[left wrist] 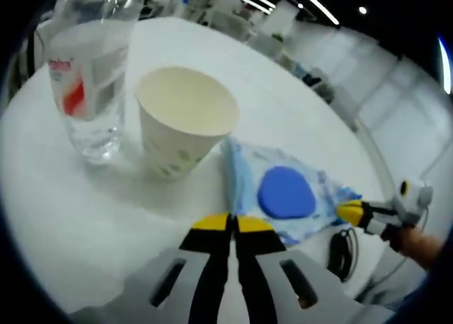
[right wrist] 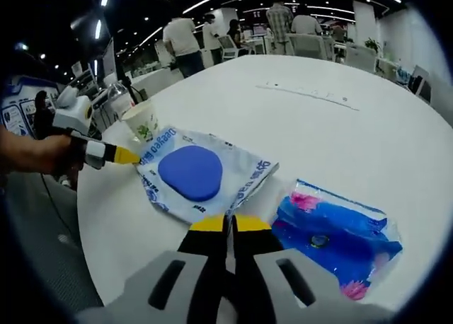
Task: Arrange the tabletop items into an orderly group along one side of the table until the central work area is clear of visible clutter.
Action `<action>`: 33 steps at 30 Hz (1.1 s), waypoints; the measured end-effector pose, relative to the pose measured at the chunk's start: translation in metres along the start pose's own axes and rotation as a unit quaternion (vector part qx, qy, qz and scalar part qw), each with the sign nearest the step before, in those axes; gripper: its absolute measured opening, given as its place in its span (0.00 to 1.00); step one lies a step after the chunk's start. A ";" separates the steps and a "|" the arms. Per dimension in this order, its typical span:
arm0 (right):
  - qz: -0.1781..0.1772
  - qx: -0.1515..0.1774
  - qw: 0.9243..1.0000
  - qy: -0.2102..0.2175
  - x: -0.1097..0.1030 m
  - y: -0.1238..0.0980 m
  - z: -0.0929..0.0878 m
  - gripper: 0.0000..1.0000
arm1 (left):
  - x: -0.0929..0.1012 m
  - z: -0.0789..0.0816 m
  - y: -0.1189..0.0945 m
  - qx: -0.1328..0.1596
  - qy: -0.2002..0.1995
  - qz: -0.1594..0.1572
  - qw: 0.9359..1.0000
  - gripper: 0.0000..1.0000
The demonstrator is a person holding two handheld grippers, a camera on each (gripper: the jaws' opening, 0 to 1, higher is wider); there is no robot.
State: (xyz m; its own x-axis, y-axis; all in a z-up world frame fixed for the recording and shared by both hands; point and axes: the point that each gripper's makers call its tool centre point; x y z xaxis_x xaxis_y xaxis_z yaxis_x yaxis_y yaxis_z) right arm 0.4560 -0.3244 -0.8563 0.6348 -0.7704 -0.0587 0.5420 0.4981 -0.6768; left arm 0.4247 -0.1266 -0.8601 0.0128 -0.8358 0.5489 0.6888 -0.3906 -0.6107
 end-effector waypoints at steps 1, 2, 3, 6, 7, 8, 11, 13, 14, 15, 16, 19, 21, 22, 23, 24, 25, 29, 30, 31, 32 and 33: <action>-0.001 -0.002 1.000 0.001 0.000 0.001 -0.001 0.03 | 0.000 0.000 0.000 0.001 0.001 0.000 1.000 0.00; -0.001 -0.005 1.000 0.005 0.000 0.001 -0.002 0.03 | 0.000 0.001 0.000 0.001 0.002 0.001 1.000 0.00; -0.001 -0.005 1.000 0.006 -0.001 0.001 -0.002 0.04 | -0.001 0.001 0.000 0.002 0.004 0.002 1.000 0.00; -0.005 -0.010 1.000 -0.002 0.001 0.002 -0.005 0.05 | -0.001 0.000 0.001 0.002 0.007 0.004 1.000 0.00; -0.003 -0.009 1.000 -0.002 0.000 0.002 -0.004 0.05 | -0.002 0.000 0.001 0.002 0.009 0.005 1.000 0.00; -0.003 -0.009 1.000 -0.003 0.000 0.002 -0.005 0.06 | -0.003 0.000 0.001 0.002 0.009 0.005 1.000 0.00; -0.001 -0.011 1.000 -0.004 -0.001 0.001 -0.006 0.07 | -0.004 0.000 0.001 0.003 0.009 0.005 1.000 0.02; -0.001 -0.013 1.000 -0.006 -0.003 0.001 -0.007 0.09 | -0.005 0.000 0.000 0.002 0.010 0.005 1.000 0.03; 0.001 -0.012 1.000 -0.006 -0.004 0.001 -0.007 0.09 | -0.005 0.000 0.000 0.001 0.010 0.005 1.000 0.03; 0.002 -0.013 1.000 -0.006 -0.005 0.000 -0.008 0.10 | -0.005 0.000 0.000 0.001 0.012 0.005 1.000 0.03; 0.005 -0.015 1.000 -0.004 -0.007 0.000 -0.009 0.10 | -0.004 0.000 0.000 0.000 0.020 0.005 1.000 0.04; 0.007 -0.015 1.000 -0.002 -0.010 -0.001 -0.010 0.09 | -0.003 -0.001 -0.001 -0.005 0.034 0.006 0.999 0.06; 0.007 -0.014 1.000 0.000 -0.010 -0.002 -0.010 0.10 | -0.003 -0.002 -0.001 -0.007 0.035 0.005 0.999 0.08; 0.005 -0.012 1.000 -0.002 -0.010 -0.003 -0.010 0.10 | -0.002 -0.002 -0.001 -0.008 0.034 0.004 0.999 0.09; 0.004 -0.012 1.000 -0.001 -0.010 -0.003 -0.009 0.11 | -0.002 -0.003 -0.002 -0.009 0.036 0.004 0.999 0.10; 0.004 -0.012 1.000 0.001 -0.010 -0.004 -0.009 0.12 | -0.001 -0.003 -0.003 -0.011 0.038 0.004 0.999 0.11; 0.004 -0.012 1.000 0.002 -0.010 -0.006 -0.009 0.12 | 0.000 -0.004 -0.004 -0.014 0.043 0.001 0.999 0.12; -0.005 -0.010 1.000 -0.008 -0.010 -0.014 -0.010 0.17 | -0.001 -0.010 -0.009 -0.027 0.043 -0.008 0.999 0.18; -0.005 -0.009 1.000 -0.009 -0.011 -0.016 -0.010 0.18 | -0.002 -0.011 -0.012 -0.026 0.044 -0.008 0.999 0.18; -0.004 -0.009 1.000 -0.010 -0.013 -0.017 -0.011 0.18 | -0.003 -0.012 -0.013 -0.026 0.045 -0.008 0.999 0.19; -0.002 -0.009 1.000 -0.017 -0.015 -0.020 -0.012 0.19 | -0.003 -0.013 -0.017 -0.025 0.045 -0.009 0.999 0.19; -0.004 -0.012 1.000 -0.020 -0.016 -0.021 -0.013 0.20 | -0.003 -0.013 -0.019 -0.026 0.046 -0.010 0.999 0.20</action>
Point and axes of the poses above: the point that each gripper's makers call its tool centre point, and the gripper's own axes: y roughly forward along the fingers, x roughly to its right, z roughly out of its top, and after that the axes turned 7 degrees about -z, right-handed
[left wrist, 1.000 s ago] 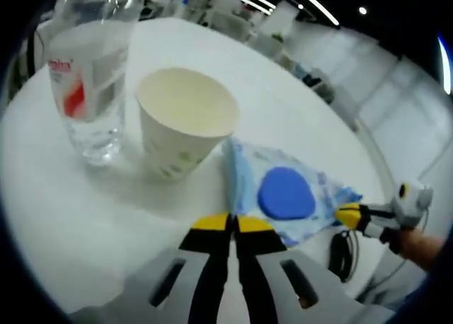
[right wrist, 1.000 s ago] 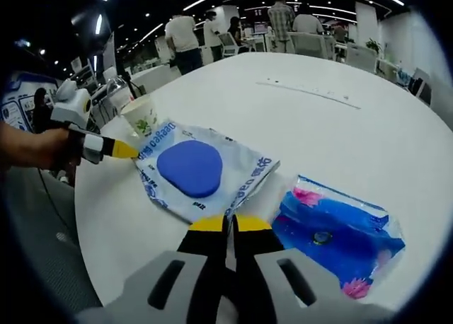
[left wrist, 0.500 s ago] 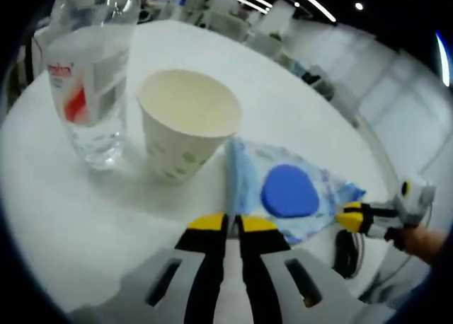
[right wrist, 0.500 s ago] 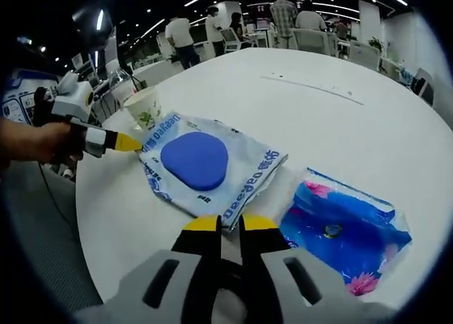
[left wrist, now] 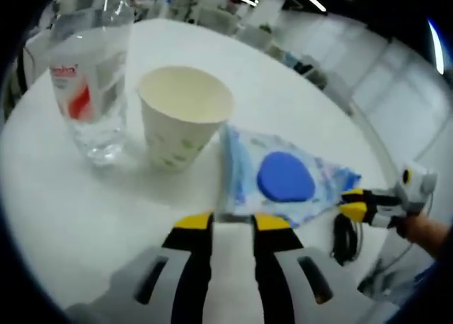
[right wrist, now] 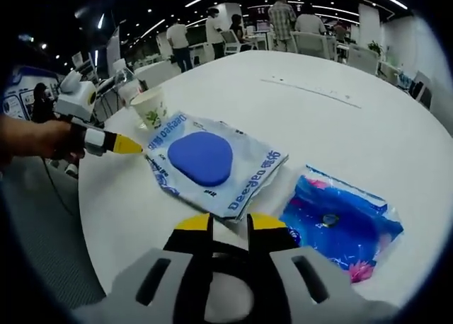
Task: Arrange the tabletop items into an orderly group along one side of the table until the central work area is clear of visible clutter.
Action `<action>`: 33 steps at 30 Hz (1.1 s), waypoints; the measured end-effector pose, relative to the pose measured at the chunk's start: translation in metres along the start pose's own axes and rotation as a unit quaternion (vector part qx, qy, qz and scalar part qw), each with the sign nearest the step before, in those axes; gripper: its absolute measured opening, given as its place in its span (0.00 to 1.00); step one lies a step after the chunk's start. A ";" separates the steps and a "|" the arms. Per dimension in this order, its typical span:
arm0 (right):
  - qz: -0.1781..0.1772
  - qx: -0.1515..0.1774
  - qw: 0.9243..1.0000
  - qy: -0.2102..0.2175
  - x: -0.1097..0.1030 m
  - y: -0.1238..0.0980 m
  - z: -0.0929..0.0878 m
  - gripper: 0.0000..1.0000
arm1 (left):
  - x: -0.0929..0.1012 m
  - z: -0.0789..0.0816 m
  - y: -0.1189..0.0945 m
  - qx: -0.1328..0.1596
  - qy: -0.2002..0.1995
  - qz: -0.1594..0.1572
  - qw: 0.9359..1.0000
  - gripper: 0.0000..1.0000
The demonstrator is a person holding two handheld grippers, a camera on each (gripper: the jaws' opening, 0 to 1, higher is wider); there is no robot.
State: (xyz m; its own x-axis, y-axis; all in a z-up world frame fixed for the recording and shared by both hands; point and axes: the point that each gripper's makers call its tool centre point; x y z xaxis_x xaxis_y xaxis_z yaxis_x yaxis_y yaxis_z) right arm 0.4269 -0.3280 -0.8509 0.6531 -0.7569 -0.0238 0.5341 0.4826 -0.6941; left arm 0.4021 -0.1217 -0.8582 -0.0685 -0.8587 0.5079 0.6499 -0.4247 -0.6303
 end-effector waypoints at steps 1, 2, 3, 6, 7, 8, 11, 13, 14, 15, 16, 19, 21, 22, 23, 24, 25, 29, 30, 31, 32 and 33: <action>-0.002 0.000 1.000 -0.001 -0.001 -0.003 -0.001 0.21 | -0.001 -0.001 -0.002 -0.001 0.001 0.000 1.000 0.22; -0.006 0.002 1.000 0.000 -0.002 -0.006 0.000 0.23 | -0.001 -0.001 -0.004 0.000 0.003 -0.001 1.000 0.22; -0.007 0.003 1.000 0.002 -0.002 -0.008 0.000 0.25 | 0.000 -0.002 -0.010 0.002 0.007 -0.002 1.000 0.23; -0.016 0.011 1.000 0.001 -0.003 -0.016 0.000 0.31 | -0.005 -0.004 -0.022 0.008 0.006 0.003 1.000 0.27; -0.018 0.015 1.000 -0.003 -0.003 -0.019 0.001 0.32 | -0.005 -0.004 -0.025 0.010 0.005 0.002 1.000 0.30; -0.019 0.020 1.000 0.000 -0.004 -0.022 0.002 0.34 | -0.006 -0.005 -0.029 0.010 0.010 0.000 1.000 0.32; -0.021 0.033 0.999 0.003 -0.006 -0.031 0.004 0.40 | -0.010 -0.004 -0.041 0.012 0.029 0.004 0.999 0.36; -0.022 0.040 0.999 0.006 -0.008 -0.037 0.005 0.45 | -0.016 0.003 -0.049 0.025 0.037 0.013 0.999 0.40; -0.023 0.044 0.999 0.004 -0.010 -0.040 0.005 0.48 | -0.019 0.007 -0.052 0.034 0.040 0.019 0.998 0.42; -0.025 0.047 0.999 0.001 -0.011 -0.042 0.006 0.50 | -0.022 0.014 -0.056 0.046 0.047 0.024 0.998 0.44; -0.027 0.050 0.998 0.000 -0.012 -0.045 0.006 0.51 | -0.025 0.019 -0.060 0.053 0.048 0.030 0.997 0.46; -0.031 0.059 0.998 -0.001 -0.016 -0.054 0.009 0.55 | -0.017 0.029 -0.066 0.055 0.094 0.019 0.994 0.45; -0.035 0.065 0.997 0.000 -0.018 -0.060 0.009 0.58 | -0.007 0.035 -0.068 0.047 0.135 0.012 0.990 0.44; -0.036 0.066 0.997 0.000 -0.019 -0.062 0.009 0.59 | -0.004 0.038 -0.069 0.048 0.150 0.011 0.987 0.44; -0.038 0.069 0.997 -0.001 -0.020 -0.065 0.009 0.61 | 0.000 0.041 -0.070 0.046 0.163 0.008 0.986 0.45; -0.038 0.069 0.997 -0.003 -0.021 -0.067 0.009 0.62 | 0.005 0.043 -0.071 0.039 0.176 0.002 0.984 0.45; -0.039 0.067 0.997 -0.003 -0.022 -0.068 0.008 0.63 | 0.008 0.044 -0.071 0.029 0.184 -0.001 0.983 0.46; -0.041 0.068 0.997 -0.006 -0.029 -0.074 0.003 0.68 | 0.018 0.050 -0.069 0.015 0.214 -0.018 0.976 0.48; -0.044 0.067 0.997 -0.009 -0.029 -0.075 0.002 0.69 | 0.019 0.050 -0.068 0.010 0.220 -0.020 0.975 0.48; -0.049 0.066 0.997 -0.014 -0.029 -0.077 0.000 0.70 | 0.020 0.051 -0.067 0.005 0.233 -0.024 0.972 0.49; -0.051 0.066 0.996 -0.015 -0.029 -0.078 -0.001 0.72 | 0.023 0.051 -0.067 0.002 0.242 -0.029 0.970 0.49; -0.056 0.067 0.996 -0.017 -0.028 -0.080 -0.002 0.73 | 0.025 0.051 -0.065 -0.003 0.250 -0.038 0.967 0.50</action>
Point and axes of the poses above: the point that each gripper's makers call its tool centre point, and the gripper's own axes: y roughly forward along the fingers, x roughly to its right, z roughly out of its top, and after that the axes turned 7 degrees about -z, right-handed
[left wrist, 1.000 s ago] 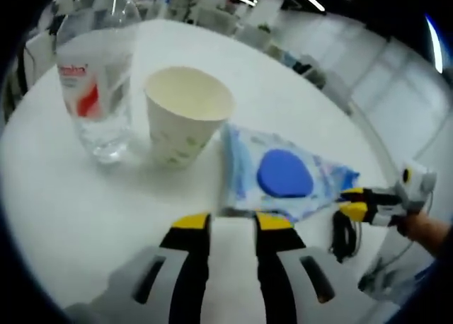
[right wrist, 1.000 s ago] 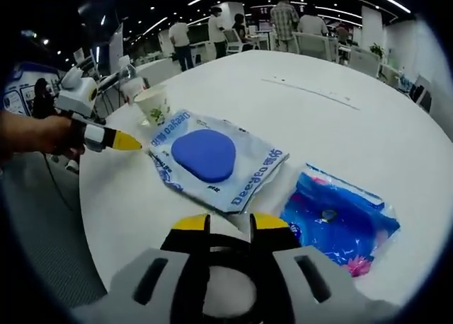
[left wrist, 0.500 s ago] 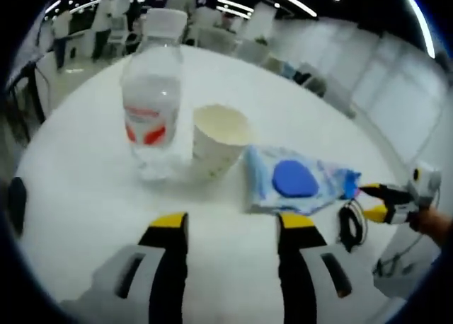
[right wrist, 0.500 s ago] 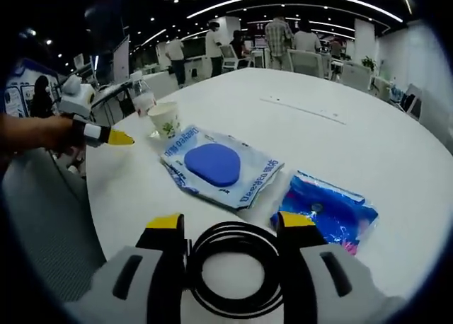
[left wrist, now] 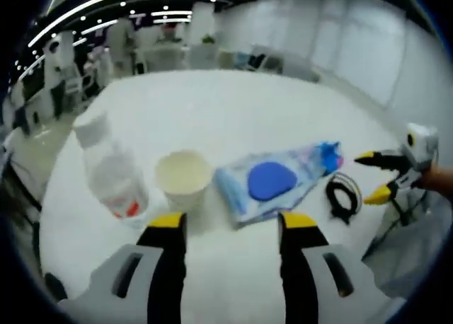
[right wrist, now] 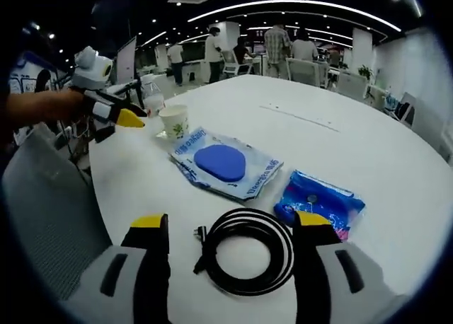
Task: Arrange the tabletop items into an orderly group along one side of the table until the central work area is clear of visible clutter.
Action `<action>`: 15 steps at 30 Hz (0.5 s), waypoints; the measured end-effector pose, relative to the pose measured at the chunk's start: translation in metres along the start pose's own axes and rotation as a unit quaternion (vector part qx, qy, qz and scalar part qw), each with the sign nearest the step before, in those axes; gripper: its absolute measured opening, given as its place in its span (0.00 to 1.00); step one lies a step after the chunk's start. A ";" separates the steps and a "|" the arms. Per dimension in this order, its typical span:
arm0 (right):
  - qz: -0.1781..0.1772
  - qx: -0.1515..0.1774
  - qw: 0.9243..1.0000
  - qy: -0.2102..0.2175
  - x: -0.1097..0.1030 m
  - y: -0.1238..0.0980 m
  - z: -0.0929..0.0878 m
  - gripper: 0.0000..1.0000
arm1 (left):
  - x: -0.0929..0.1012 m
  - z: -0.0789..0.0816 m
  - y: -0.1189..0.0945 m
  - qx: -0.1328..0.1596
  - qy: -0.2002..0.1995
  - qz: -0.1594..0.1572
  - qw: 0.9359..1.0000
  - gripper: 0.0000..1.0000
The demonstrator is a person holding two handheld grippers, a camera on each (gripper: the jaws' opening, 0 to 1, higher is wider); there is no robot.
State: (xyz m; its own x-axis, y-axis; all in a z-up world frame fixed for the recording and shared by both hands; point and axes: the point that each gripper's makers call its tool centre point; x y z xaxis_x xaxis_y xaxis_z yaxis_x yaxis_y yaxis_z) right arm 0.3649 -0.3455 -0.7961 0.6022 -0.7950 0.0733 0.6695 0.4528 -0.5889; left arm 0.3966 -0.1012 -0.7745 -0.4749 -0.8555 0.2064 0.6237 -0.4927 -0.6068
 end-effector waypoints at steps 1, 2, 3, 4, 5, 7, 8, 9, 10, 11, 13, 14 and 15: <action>-0.003 0.002 1.000 0.001 0.001 -0.002 -0.001 0.74 | 0.001 0.000 0.001 -0.004 0.004 -0.004 1.000 0.50; -0.006 0.002 1.000 0.000 0.001 -0.004 -0.002 0.75 | 0.002 0.001 0.001 -0.010 0.015 -0.008 1.000 0.50; -0.008 0.002 1.000 0.000 0.001 -0.005 -0.002 0.75 | 0.002 0.002 0.002 -0.014 0.016 -0.010 1.000 0.49; -0.011 0.001 1.000 -0.001 0.002 -0.008 -0.004 0.75 | 0.003 0.003 0.003 -0.015 0.017 -0.012 1.000 0.49; -0.012 0.001 1.000 -0.002 0.002 -0.009 -0.005 0.76 | 0.004 0.005 0.004 -0.016 0.023 -0.018 0.999 0.48; -0.017 0.001 1.000 -0.002 0.003 -0.012 -0.007 0.76 | 0.005 0.007 0.004 -0.021 0.034 -0.024 0.999 0.46; -0.020 0.001 1.000 0.002 0.004 -0.016 -0.008 0.75 | 0.005 0.011 0.005 -0.023 0.046 -0.025 0.998 0.45; -0.022 0.003 1.000 0.004 0.004 -0.017 -0.009 0.75 | 0.004 0.013 0.005 -0.023 0.051 -0.024 0.998 0.44; -0.026 0.005 1.000 0.005 0.005 -0.019 -0.009 0.75 | 0.004 0.016 0.005 -0.024 0.058 -0.025 0.998 0.43; -0.029 0.007 1.000 0.007 0.007 -0.022 -0.009 0.75 | 0.003 0.018 0.006 -0.030 0.065 -0.031 0.997 0.41; -0.035 0.011 0.999 0.012 0.009 -0.026 -0.008 0.75 | 0.003 0.021 0.008 -0.036 0.072 -0.039 0.996 0.39; -0.036 0.013 0.999 0.013 0.010 -0.027 -0.008 0.75 | 0.001 0.023 0.010 -0.038 0.074 -0.040 0.996 0.38; -0.039 0.013 0.999 0.014 0.010 -0.029 -0.008 0.75 | 0.001 0.024 0.011 -0.043 0.077 -0.044 0.995 0.35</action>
Point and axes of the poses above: the point that each gripper's makers call its tool centre point, and the gripper's own axes: y roughly forward along the fingers, x roughly to its right, z roughly out of its top, and after that the axes turned 7 degrees about -z, right-handed
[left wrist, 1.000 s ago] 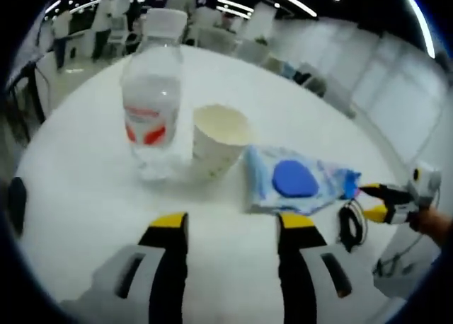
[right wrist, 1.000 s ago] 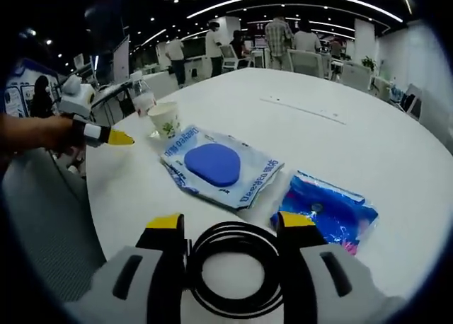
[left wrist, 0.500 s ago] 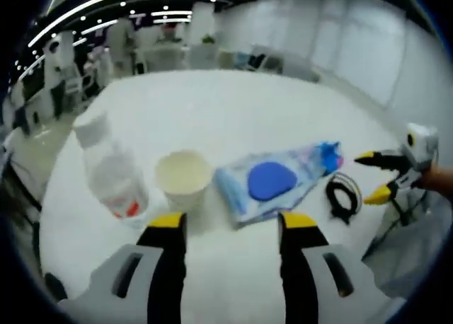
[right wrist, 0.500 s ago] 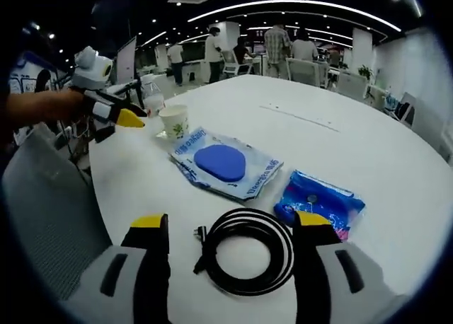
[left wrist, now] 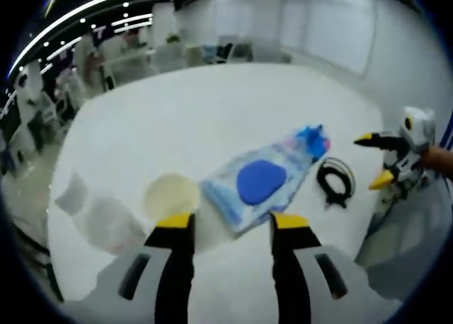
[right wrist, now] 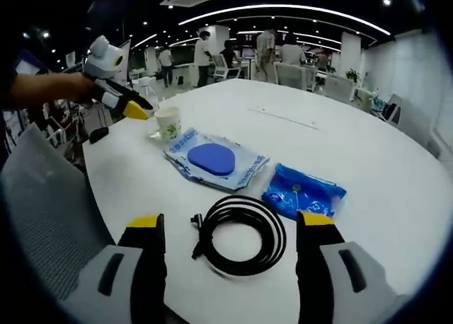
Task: Arrange the tabletop items into an orderly group along one side of the table until the central work area is clear of visible clutter.
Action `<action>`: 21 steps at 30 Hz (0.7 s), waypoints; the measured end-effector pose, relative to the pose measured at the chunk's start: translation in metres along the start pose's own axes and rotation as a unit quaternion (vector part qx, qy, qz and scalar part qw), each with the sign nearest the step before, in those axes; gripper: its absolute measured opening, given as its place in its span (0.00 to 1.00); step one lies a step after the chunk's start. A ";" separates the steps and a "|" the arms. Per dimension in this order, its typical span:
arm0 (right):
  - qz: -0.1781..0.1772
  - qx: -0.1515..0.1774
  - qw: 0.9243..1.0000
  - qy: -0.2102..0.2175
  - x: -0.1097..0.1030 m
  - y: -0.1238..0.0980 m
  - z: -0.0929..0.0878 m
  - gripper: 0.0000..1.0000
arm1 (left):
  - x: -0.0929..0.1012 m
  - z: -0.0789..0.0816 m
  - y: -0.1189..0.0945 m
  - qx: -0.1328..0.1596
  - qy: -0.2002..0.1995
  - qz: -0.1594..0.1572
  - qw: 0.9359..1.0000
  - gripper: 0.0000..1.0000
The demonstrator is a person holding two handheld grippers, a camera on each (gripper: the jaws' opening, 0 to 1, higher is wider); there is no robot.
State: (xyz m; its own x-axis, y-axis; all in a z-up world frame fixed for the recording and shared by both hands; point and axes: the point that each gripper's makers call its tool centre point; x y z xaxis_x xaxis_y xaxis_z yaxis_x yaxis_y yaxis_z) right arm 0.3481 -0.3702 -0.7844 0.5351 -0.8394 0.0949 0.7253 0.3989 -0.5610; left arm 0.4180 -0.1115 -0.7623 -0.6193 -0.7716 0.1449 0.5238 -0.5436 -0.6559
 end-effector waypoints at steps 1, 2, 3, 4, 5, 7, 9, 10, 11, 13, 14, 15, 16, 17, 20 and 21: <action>-0.003 0.001 1.000 0.000 0.001 -0.001 0.000 0.75 | -0.001 0.000 0.001 -0.004 0.000 -0.001 1.000 0.34; -0.006 0.004 1.000 0.001 0.002 -0.003 0.001 0.75 | -0.003 -0.001 0.002 -0.011 0.003 0.002 1.000 0.32; -0.008 0.003 1.000 0.003 0.003 -0.004 0.000 0.74 | -0.005 -0.001 0.003 -0.014 0.007 0.007 1.000 0.32; -0.010 0.003 1.000 0.004 0.004 -0.005 0.001 0.74 | -0.007 -0.001 0.003 -0.016 0.010 0.010 1.000 0.31; -0.014 0.005 1.000 0.006 0.005 -0.006 0.001 0.74 | -0.010 -0.001 0.006 -0.017 0.010 0.010 1.000 0.31; -0.018 0.008 1.000 0.009 0.007 -0.008 0.001 0.74 | -0.015 -0.001 0.009 -0.023 0.011 0.016 1.000 0.28; -0.021 0.009 1.000 0.011 0.007 -0.010 0.001 0.74 | -0.021 -0.001 0.012 -0.026 0.009 0.025 0.999 0.24; -0.023 0.009 1.000 0.012 0.009 -0.010 -0.001 0.74 | -0.022 -0.001 0.014 -0.029 0.006 0.024 0.999 0.23; -0.024 0.009 1.000 0.013 0.009 -0.010 -0.001 0.74 | -0.025 -0.002 0.017 -0.032 0.004 0.025 0.999 0.22; -0.026 0.007 1.000 0.016 0.009 -0.012 -0.003 0.73 | -0.033 -0.002 0.021 -0.040 0.005 0.039 0.998 0.18; -0.027 0.006 0.999 0.018 0.010 -0.012 -0.005 0.73 | -0.035 -0.003 0.023 -0.046 0.009 0.042 0.998 0.14; -0.027 0.005 0.999 0.019 0.010 -0.012 -0.005 0.73 | -0.037 -0.005 0.024 -0.053 0.012 0.045 0.998 0.12; -0.026 0.003 0.999 0.019 0.010 -0.012 -0.007 0.73 | -0.037 -0.007 0.028 -0.061 0.014 0.044 0.997 0.10; -0.026 0.002 0.999 0.018 0.010 -0.012 -0.007 0.73 | -0.037 -0.007 0.030 -0.062 0.013 0.043 0.997 0.07; -0.025 -0.002 1.000 0.018 0.010 -0.011 -0.009 0.72 | -0.039 -0.011 0.035 -0.072 0.007 0.042 0.996 0.02; -0.025 -0.002 1.000 0.018 0.010 -0.011 -0.009 0.72 | -0.039 -0.011 0.035 -0.074 0.006 0.042 0.996 0.01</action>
State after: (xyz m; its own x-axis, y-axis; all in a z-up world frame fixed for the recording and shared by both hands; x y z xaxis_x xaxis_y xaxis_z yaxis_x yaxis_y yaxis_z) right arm 0.3419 -0.3864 -0.7845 0.4824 -0.8710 0.0932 0.7490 0.3549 -0.5595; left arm 0.4542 -0.0971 -0.7994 -0.5844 -0.8077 0.0776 0.4825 -0.4228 -0.7671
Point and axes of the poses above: the point that each gripper's makers call its tool centre point, and the gripper's own axes: y roughly forward along the fingers, x roughly to its right, z roughly out of its top, and after that the axes turned 7 degrees about -z, right-handed
